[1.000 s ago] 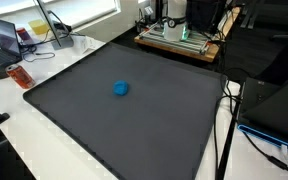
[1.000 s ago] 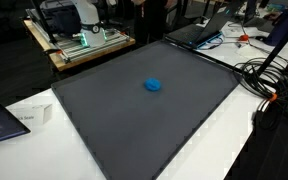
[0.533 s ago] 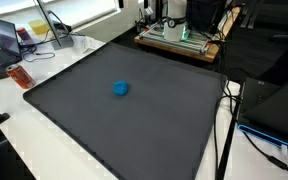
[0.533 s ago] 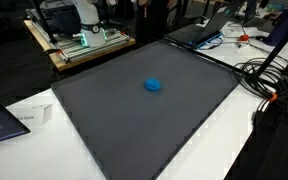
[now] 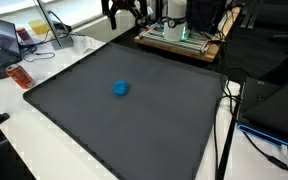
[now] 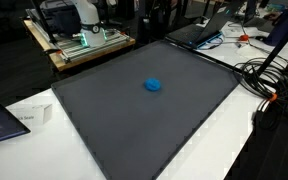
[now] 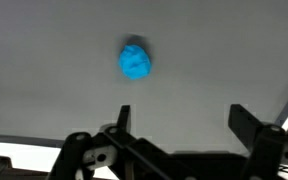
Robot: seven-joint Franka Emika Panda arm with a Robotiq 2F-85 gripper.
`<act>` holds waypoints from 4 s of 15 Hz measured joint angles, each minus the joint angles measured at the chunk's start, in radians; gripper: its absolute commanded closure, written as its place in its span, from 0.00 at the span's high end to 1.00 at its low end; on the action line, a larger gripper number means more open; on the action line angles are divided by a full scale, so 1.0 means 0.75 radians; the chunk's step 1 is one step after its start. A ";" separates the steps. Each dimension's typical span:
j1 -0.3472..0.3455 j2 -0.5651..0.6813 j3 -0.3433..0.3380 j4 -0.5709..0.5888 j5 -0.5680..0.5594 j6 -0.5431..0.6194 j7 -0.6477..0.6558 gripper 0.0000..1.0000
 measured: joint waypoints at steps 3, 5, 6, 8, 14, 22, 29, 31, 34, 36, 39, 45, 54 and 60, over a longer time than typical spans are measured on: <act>-0.003 0.108 0.003 0.031 0.027 0.061 0.008 1.00; -0.004 0.182 0.008 0.054 0.035 0.092 0.020 1.00; -0.005 0.217 0.011 0.067 0.035 0.108 0.031 1.00; -0.006 0.285 0.019 0.090 0.035 0.150 0.049 1.00; -0.006 0.392 0.034 0.146 0.029 0.198 0.062 1.00; -0.007 0.392 0.034 0.150 0.029 0.198 0.063 1.00; -0.007 0.394 0.038 0.153 0.029 0.193 0.065 1.00; -0.007 0.407 0.045 0.174 0.027 0.168 0.079 1.00; -0.004 0.437 0.053 0.227 0.009 0.125 0.118 1.00; -0.001 0.460 0.053 0.271 -0.036 0.081 0.174 1.00; 0.001 0.505 0.053 0.345 -0.096 -0.005 0.247 1.00; 0.021 0.652 0.053 0.558 -0.158 -0.233 0.317 1.00; 0.063 0.992 0.020 0.974 -0.237 -0.474 0.437 1.00; 0.108 1.194 -0.033 1.216 -0.305 -0.598 0.517 1.00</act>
